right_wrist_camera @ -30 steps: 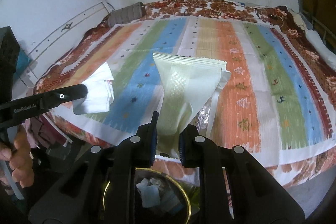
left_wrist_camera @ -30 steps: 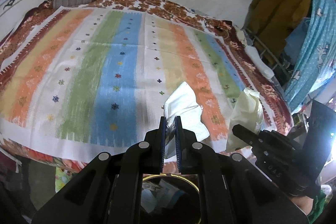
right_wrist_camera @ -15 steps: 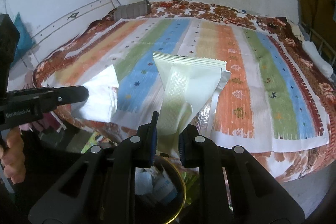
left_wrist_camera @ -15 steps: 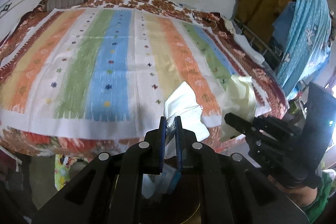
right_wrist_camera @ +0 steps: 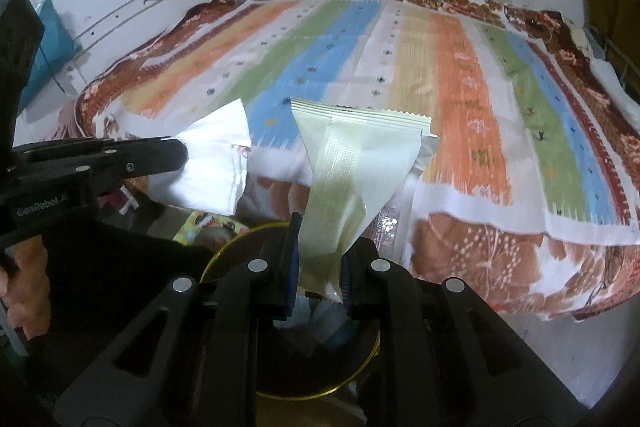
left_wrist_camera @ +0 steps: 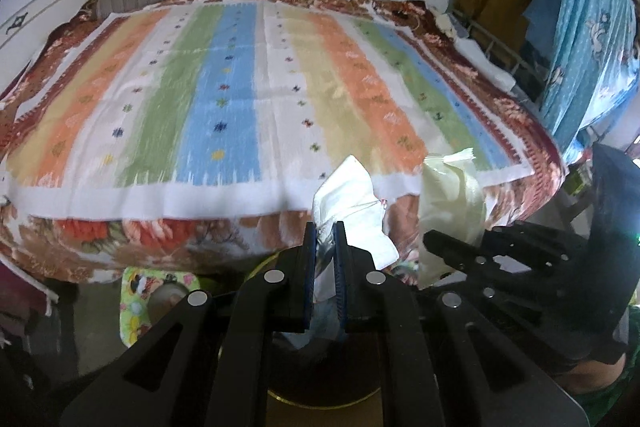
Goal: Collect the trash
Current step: 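Lift and carry the wrapper and paper packets in both tools over the bin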
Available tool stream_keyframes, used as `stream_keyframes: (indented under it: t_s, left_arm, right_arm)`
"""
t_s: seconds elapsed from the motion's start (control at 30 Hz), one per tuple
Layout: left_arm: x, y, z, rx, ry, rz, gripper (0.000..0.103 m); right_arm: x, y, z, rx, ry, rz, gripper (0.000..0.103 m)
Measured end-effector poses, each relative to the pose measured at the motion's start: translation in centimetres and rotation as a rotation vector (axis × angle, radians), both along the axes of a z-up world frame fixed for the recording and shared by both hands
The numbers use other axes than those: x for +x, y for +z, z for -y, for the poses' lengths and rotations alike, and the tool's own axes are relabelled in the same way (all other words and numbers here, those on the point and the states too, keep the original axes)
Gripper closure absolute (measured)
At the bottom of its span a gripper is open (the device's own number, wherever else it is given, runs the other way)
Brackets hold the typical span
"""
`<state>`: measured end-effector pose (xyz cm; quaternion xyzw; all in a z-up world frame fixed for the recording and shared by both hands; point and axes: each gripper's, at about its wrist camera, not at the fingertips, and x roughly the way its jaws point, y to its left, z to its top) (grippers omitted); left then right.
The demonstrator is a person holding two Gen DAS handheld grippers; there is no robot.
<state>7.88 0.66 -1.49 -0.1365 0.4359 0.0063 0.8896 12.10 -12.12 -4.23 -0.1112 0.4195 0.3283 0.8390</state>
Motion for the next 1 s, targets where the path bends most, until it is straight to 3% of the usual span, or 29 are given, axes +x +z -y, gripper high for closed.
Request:
stream_keyframes:
  t_s: [0.37,0.53,0.8,1.0]
  left_arm:
    - [-2.0,-2.3,2.2,0.016,-0.045,-0.049,0.095]
    - [-1.7,-4.5,2.1,0.028,-0.006,-0.131,0.095]
    - [-0.1,-8.6,0.5,-0.064,0.092,-0.283,0.095]
    - [0.7,-9.9,-0.4,-0.101,0.138,-0.337,0.093]
  right_arm:
    - [-1.9,-3.0,0.7,-0.048,0.002,-0.083,0.087]
    - [-1.9,-4.8,0.7,-0.098,-0.017,-0.144,0.086]
    - [0.2,-8.8,0.4,-0.125,-0.073,-0.337,0.082]
    - [0.9,-10.7,0.0,-0.158,-0.101,-0.383,0.081]
